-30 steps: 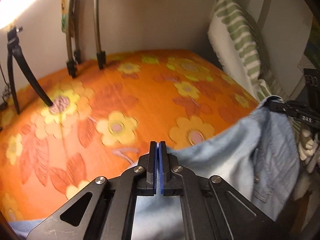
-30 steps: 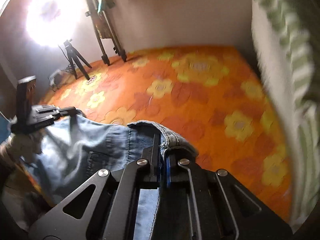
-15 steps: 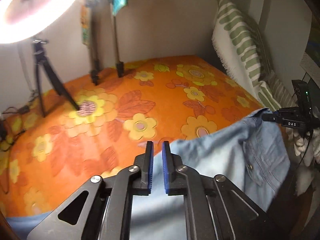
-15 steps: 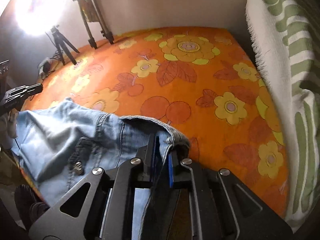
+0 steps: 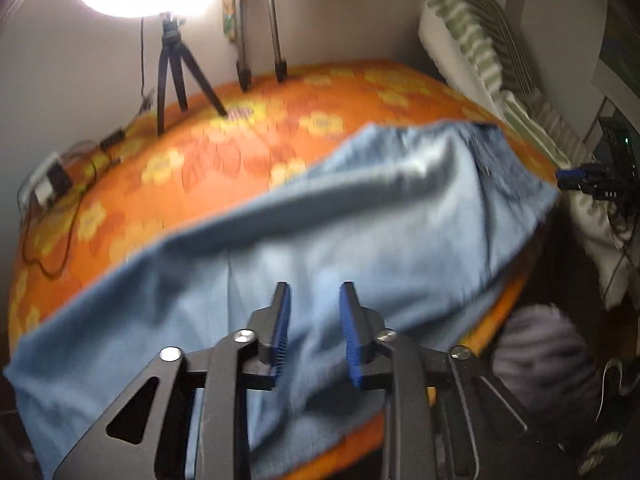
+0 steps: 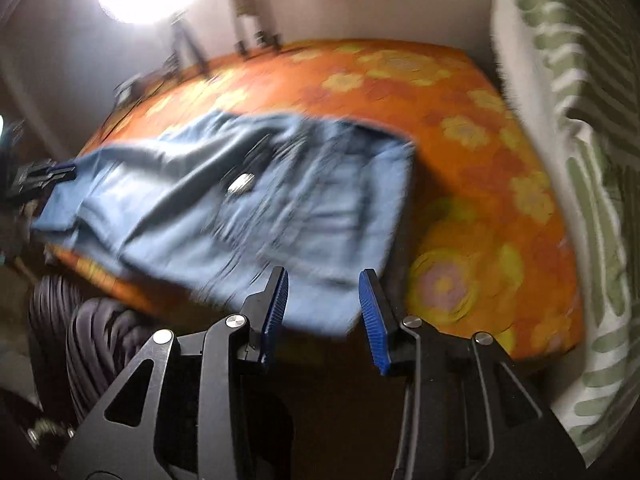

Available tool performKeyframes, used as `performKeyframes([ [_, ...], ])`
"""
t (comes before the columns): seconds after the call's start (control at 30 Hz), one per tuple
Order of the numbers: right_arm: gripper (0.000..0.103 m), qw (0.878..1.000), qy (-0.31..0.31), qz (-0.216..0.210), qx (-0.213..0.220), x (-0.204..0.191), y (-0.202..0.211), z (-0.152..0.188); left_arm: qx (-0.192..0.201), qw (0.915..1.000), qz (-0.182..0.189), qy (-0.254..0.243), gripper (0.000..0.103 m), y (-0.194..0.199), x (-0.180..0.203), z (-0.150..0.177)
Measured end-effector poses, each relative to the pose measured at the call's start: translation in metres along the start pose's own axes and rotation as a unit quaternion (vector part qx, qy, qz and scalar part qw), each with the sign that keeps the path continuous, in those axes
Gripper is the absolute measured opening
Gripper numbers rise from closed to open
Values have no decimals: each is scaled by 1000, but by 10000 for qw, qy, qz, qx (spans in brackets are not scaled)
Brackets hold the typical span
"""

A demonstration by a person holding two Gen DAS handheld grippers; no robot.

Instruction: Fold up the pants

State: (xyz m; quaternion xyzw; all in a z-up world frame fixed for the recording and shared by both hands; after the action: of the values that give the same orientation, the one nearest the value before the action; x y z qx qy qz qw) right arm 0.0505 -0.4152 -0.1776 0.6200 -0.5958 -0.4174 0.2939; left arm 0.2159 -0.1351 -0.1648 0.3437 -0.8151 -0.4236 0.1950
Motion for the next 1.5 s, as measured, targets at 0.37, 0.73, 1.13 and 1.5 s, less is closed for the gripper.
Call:
performKeyframes([
  [0.37,38,9880,1489,-143,-396,-69,-18,25,-257,9960,-422,-742,28,-18,23,47],
  [0.73,16,9645,2498,488,-702,-79,-42,19,-123,9967,-420,-681,7,-23,21,42],
  [1.13,11,9545,2792,939,-468,-75,-26,-3,-359,9950,-81,-925,6,-12,39,66],
  [1.5,18,9631,2485,597,-845,-82,-23,-1,2,10000,43,49,26,16,12,77],
])
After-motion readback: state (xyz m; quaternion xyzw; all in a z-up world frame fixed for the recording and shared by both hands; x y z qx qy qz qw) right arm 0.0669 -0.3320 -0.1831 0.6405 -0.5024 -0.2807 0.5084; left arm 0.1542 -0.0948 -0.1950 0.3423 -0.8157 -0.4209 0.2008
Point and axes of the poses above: each gripper's, at about its wrist camera, not at the fingertips, and y roughly against the way its jaws point, x to its right, z to its underside, the point moved 6 cm from there along -y, roughly the way its jaws point
